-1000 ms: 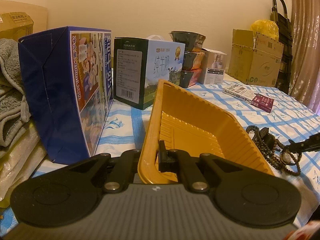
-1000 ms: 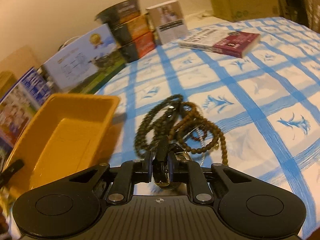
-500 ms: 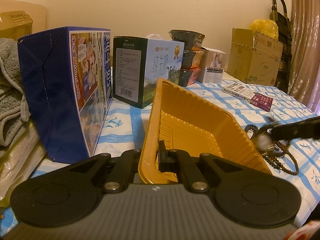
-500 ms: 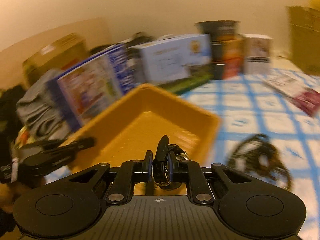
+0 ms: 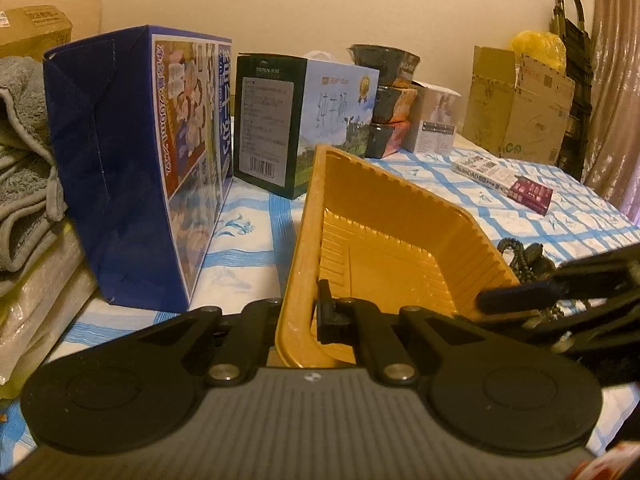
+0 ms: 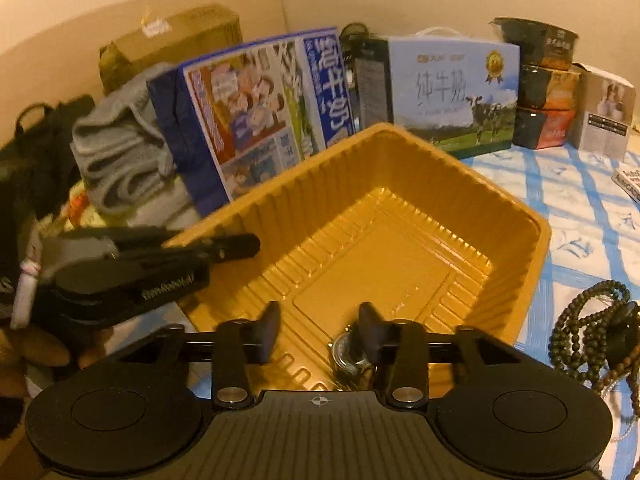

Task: Organize jewelry
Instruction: 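Drop the black keychain into the orange tray with the right tool, then grasp a brown bead bracelet from the pile with the right tool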

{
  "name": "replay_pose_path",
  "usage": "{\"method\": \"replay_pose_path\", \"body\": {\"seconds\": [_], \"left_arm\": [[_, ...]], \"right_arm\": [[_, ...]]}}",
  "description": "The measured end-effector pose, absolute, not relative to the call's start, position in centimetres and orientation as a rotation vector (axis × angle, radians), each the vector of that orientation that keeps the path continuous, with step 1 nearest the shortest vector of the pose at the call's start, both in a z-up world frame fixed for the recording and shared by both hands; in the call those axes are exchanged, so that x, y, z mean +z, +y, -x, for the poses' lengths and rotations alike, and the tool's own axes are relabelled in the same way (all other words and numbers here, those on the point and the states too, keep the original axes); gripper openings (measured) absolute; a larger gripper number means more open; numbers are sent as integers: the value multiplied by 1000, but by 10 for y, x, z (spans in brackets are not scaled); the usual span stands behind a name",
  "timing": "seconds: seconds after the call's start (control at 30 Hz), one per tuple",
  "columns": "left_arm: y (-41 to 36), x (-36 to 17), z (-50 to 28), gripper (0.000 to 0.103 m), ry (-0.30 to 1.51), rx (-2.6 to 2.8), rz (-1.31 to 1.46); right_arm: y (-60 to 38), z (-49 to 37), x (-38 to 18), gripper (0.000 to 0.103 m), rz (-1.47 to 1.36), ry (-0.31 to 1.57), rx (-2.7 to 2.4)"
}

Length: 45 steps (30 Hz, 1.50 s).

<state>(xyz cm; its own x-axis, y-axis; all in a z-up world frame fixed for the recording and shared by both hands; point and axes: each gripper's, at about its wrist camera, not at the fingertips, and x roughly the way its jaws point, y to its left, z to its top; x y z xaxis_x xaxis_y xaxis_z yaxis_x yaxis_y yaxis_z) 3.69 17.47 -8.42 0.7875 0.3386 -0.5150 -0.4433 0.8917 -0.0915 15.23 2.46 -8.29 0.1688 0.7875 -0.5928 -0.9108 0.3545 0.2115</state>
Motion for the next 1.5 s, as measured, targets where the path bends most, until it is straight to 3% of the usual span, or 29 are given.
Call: {"method": "replay_pose_path", "body": {"seconds": [0.8,1.03,1.5], "left_arm": [[177,-83,-42,5,517,441,194],[176,-83,-42,5,517,441,195],[181,-80,-45,6,521,443,192]], "right_arm": [[-159,-225,-93,46,42,847,679],[-166,-230,-95,46,64,826,642],[-123,-249,-119,42,376,633,663]]}}
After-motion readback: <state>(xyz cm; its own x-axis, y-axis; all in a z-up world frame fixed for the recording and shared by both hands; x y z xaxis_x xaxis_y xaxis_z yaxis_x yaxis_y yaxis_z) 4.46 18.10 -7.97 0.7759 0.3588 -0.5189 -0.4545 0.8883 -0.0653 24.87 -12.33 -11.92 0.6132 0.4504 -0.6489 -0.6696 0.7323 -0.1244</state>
